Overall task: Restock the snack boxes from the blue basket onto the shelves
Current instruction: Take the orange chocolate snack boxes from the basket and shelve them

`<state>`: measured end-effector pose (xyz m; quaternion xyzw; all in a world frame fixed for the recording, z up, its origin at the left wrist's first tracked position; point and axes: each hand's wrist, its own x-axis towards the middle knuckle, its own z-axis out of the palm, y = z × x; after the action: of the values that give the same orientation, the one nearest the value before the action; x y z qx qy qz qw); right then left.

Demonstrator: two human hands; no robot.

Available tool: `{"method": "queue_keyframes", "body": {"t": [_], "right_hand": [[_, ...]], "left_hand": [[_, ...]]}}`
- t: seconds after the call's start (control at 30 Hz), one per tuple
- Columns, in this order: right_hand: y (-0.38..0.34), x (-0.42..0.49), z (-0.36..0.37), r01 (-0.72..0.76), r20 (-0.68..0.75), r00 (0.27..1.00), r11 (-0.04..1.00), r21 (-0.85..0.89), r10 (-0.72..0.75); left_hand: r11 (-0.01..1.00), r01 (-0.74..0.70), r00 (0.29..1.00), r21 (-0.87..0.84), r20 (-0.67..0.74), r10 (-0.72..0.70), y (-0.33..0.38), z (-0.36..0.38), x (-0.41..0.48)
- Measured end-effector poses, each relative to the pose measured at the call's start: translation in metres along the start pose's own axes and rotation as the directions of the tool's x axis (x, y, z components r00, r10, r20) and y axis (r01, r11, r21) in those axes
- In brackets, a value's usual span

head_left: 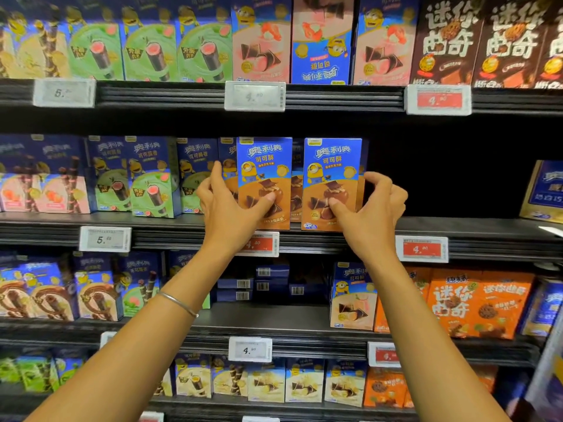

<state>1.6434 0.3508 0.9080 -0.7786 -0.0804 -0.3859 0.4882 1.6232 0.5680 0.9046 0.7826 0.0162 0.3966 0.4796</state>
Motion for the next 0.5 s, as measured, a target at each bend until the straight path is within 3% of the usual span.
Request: {"method": "queue_keyframes", "body": {"t": [0.13, 0.2, 0.5], "right_hand": [[-0.001, 0.013, -0.008, -0.172, 0.221, 0.963, 0.984, 0.054, 0.157], [0.001, 0.016, -0.010, -0.193, 0.289, 0.944, 0.977, 0.091, 0.160], [-0.001, 0.013, -0.005, -0.139, 0.267, 0.957, 0.988, 0.069, 0.116]], "left_hand": [[0.998, 0.054, 0.997, -0.014, 0.054, -0.053, -0.001, -0.001, 0.007], [0.996, 0.082, 0.994, -0.037, 0.076, -0.079, -0.001, -0.002, 0.011], [0.996, 0.082, 0.993, -0.044, 0.090, -0.077, 0.000, -0.004, 0.016]]}}
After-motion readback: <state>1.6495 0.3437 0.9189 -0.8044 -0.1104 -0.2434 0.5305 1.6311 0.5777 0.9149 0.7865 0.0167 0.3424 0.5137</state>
